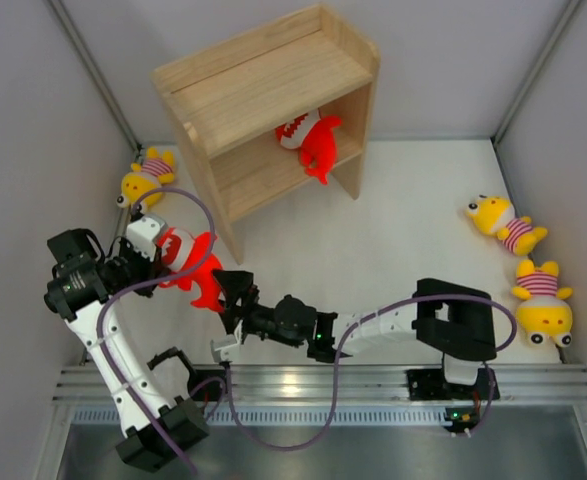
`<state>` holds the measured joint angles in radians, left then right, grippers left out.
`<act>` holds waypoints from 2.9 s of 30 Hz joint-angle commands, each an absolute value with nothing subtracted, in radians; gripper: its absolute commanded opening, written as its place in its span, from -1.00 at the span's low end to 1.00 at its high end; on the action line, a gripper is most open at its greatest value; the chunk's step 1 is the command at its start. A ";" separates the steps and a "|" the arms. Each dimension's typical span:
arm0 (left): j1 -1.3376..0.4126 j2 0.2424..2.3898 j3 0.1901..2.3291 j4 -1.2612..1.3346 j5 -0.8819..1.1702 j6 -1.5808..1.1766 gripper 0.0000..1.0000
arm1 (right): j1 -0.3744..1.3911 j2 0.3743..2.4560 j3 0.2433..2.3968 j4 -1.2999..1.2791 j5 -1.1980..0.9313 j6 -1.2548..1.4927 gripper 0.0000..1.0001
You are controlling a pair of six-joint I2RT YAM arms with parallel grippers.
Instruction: Place and organize the stuffed toys onto the shelf
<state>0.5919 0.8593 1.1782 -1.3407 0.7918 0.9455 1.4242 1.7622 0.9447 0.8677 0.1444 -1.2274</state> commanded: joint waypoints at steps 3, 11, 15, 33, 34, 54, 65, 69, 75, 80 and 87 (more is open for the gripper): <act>0.588 0.847 1.193 -1.450 0.836 0.960 -1.00 | 1.439 1.831 1.058 1.141 0.273 -1.293 0.75; 0.584 0.851 1.183 -1.451 0.834 0.962 -1.00 | 1.442 1.832 1.075 1.172 0.308 -1.264 -0.46; 0.583 0.851 1.193 -1.451 0.813 0.947 -0.28 | 1.451 1.738 1.022 1.132 0.285 -1.217 -1.00; 0.583 0.914 1.410 -1.448 0.675 0.684 0.97 | 1.252 0.997 1.032 -0.228 -0.006 -0.853 -1.00; 0.583 0.920 1.408 -1.448 0.669 0.684 0.97 | 1.238 0.999 1.048 -0.251 0.061 -0.851 -1.00; 0.583 0.920 1.347 -1.430 0.603 0.710 0.97 | 1.034 1.494 1.179 0.773 0.417 -0.738 -1.00; 0.583 0.934 1.325 -1.425 0.606 0.724 0.97 | 0.970 1.816 1.313 0.761 0.341 -0.675 -1.00; 0.583 0.934 1.319 -1.424 0.609 0.724 0.97 | 0.969 1.855 1.327 0.726 0.310 -0.643 -1.00; 0.583 0.960 1.261 -1.368 0.627 0.704 0.97 | 0.966 1.868 1.307 0.704 0.299 -0.638 -0.82; 0.581 0.997 1.209 -1.307 0.601 0.681 0.97 | 0.968 1.772 1.209 0.729 0.293 -0.620 -0.01; 0.583 1.109 1.164 -1.118 0.468 0.591 0.97 | 0.968 1.655 1.126 0.726 0.236 -0.621 0.61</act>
